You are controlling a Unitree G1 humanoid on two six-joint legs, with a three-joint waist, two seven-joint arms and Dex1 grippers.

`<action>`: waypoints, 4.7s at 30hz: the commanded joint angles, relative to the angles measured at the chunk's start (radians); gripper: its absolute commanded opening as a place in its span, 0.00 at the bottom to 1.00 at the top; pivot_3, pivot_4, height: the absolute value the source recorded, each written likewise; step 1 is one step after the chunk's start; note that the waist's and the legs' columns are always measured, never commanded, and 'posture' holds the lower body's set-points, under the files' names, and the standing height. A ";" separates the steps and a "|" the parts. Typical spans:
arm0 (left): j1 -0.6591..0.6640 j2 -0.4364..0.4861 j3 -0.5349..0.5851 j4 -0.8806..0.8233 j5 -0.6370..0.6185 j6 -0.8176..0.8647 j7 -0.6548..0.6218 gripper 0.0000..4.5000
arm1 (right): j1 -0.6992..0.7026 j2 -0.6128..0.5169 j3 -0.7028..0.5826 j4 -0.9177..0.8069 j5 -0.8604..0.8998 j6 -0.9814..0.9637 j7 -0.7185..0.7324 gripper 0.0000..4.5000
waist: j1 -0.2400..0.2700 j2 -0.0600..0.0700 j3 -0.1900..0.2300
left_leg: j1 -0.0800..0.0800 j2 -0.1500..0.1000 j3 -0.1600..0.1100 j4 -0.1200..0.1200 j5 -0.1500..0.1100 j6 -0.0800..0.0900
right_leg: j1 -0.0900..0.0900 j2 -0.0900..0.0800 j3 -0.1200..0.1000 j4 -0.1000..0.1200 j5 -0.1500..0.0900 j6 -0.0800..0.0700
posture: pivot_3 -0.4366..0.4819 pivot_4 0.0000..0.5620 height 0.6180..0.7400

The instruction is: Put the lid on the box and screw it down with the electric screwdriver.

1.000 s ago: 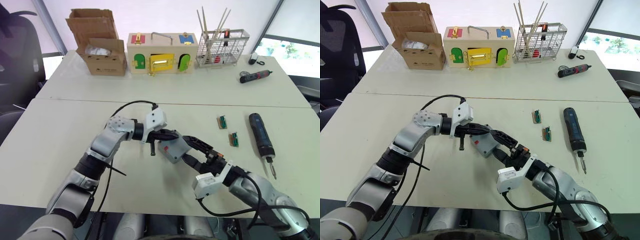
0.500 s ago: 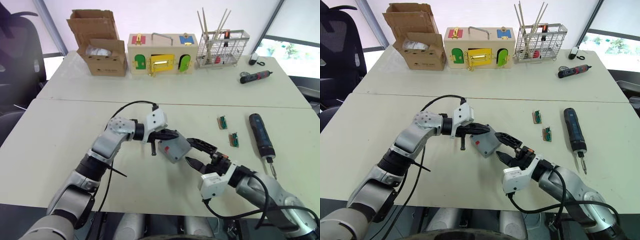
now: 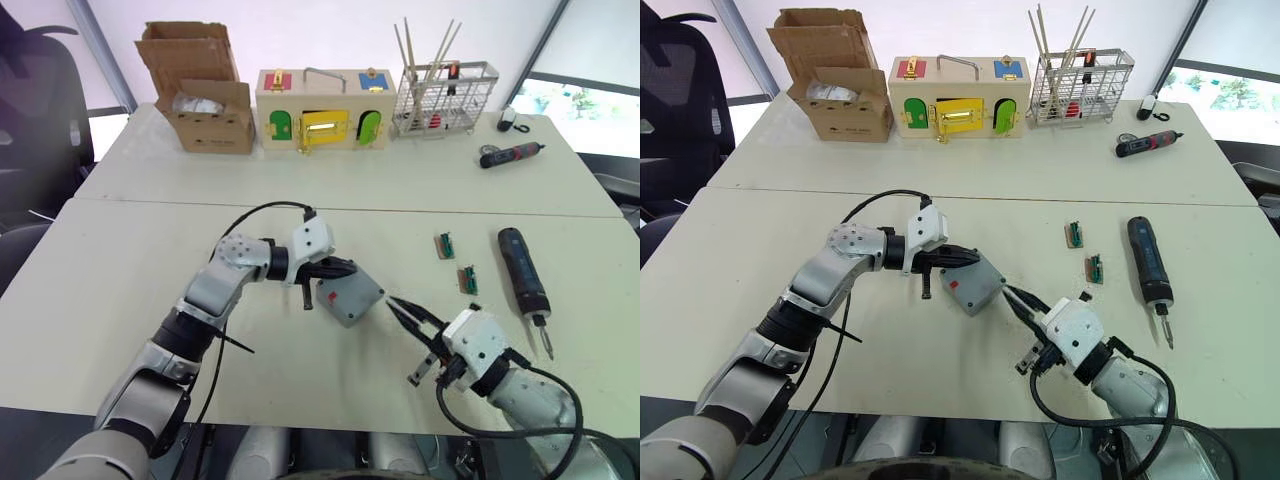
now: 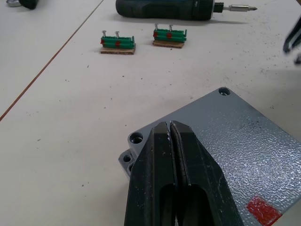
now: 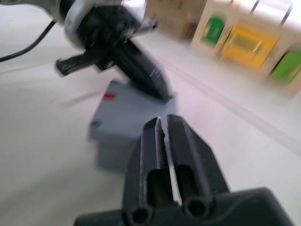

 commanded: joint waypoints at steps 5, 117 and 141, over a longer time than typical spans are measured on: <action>0.032 0.004 -0.033 0.039 0.037 0.042 -0.007 0.00 | -0.019 0.057 0.025 -0.108 0.204 0.285 -0.014 0.01 | -0.001 0.000 0.000 | -0.001 0.000 0.000 0.000 0.000 0.000 | -0.001 -0.001 0.000 -0.001 0.000 0.000 | 0.48 0.27 0.62; 0.069 0.060 0.172 -0.140 -0.177 0.284 -0.007 0.00 | -0.169 0.084 0.019 -0.031 0.214 0.363 -0.013 0.01 | -0.002 0.005 0.006 | -0.006 0.000 0.000 -0.014 0.000 -0.002 | -0.007 -0.001 -0.001 -0.014 0.002 0.003 | 0.48 0.27 0.62; 0.065 0.009 0.138 -0.106 -0.143 0.235 -0.015 0.00 | -0.146 0.089 -0.017 -0.052 0.252 0.361 -0.010 0.01 | -0.002 0.005 0.006 | -0.006 0.000 0.000 -0.014 0.000 -0.002 | -0.007 -0.001 -0.001 -0.014 0.002 0.003 | 0.48 0.27 0.62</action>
